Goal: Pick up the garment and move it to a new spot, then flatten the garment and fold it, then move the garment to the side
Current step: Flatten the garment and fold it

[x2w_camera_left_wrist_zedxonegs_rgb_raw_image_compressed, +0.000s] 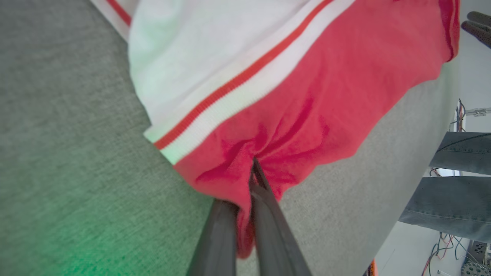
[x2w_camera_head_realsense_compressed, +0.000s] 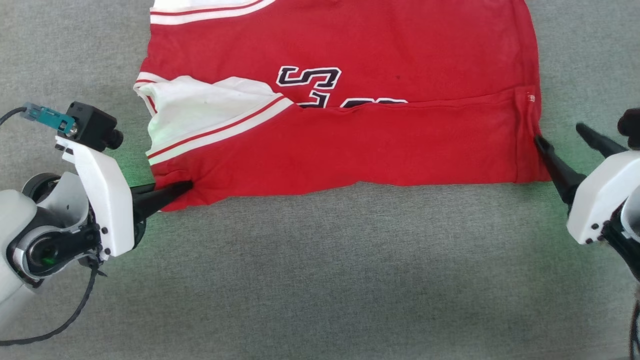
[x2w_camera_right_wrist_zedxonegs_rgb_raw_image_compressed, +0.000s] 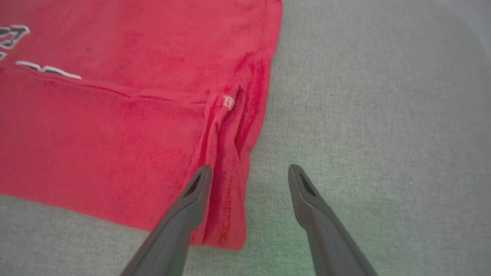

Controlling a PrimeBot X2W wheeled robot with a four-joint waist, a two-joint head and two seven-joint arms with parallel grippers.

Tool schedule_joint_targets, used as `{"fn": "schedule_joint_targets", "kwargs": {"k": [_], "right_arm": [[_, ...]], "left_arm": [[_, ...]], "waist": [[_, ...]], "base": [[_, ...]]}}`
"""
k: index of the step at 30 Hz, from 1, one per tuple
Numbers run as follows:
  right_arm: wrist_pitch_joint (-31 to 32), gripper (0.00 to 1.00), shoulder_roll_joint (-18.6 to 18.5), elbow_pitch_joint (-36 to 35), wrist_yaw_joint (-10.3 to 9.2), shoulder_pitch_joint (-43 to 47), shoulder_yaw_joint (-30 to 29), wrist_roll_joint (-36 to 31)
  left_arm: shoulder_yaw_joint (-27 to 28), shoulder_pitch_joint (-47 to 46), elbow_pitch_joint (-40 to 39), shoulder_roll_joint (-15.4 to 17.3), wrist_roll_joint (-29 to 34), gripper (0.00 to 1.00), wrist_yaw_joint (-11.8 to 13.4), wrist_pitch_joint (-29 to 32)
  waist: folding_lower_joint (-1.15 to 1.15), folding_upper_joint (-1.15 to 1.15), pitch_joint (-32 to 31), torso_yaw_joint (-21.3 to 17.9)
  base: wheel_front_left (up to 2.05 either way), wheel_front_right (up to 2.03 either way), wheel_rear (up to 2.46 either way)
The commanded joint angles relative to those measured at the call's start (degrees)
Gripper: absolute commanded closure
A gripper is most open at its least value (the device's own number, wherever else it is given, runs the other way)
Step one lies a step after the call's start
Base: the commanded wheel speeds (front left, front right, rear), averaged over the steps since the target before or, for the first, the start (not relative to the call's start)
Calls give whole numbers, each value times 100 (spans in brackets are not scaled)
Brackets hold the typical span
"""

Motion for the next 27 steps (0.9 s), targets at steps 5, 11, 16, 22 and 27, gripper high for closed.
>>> {"fn": "schedule_joint_targets", "kwargs": {"k": [5, 11, 16, 22, 27], "right_arm": [[1001, 0, -455, -109, -13, -29, 262, 330], [1797, 26, -625, 86, -9, -154, 577, 631], [1800, 100, -658, 219, -9, -168, 664, 716], [1669, 100, -811, 159, -9, -26, 543, 770], [1827, 100, -1036, 10, -9, 263, 509, 962]], "left_arm": [[-137, 60, -111, -160, 144, 100, -49, -75], [-123, 15, -131, -296, 257, 100, -71, -255], [-132, 112, -29, -423, 274, 100, -86, -452], [-127, 382, -150, -326, 221, 100, -100, -764], [-190, 824, -564, -40, 174, 100, -104, -1047]], "waist": [[0, 0, 63, 114], [0, 0, 146, 274], [0, 0, 75, 395], [0, 0, -214, 513], [0, 0, -457, 602]], "base": [[0, 0, 0], [0, 0, 0], [0, 0, 0], [0, 0, 0], [0, 0, 0]]}}
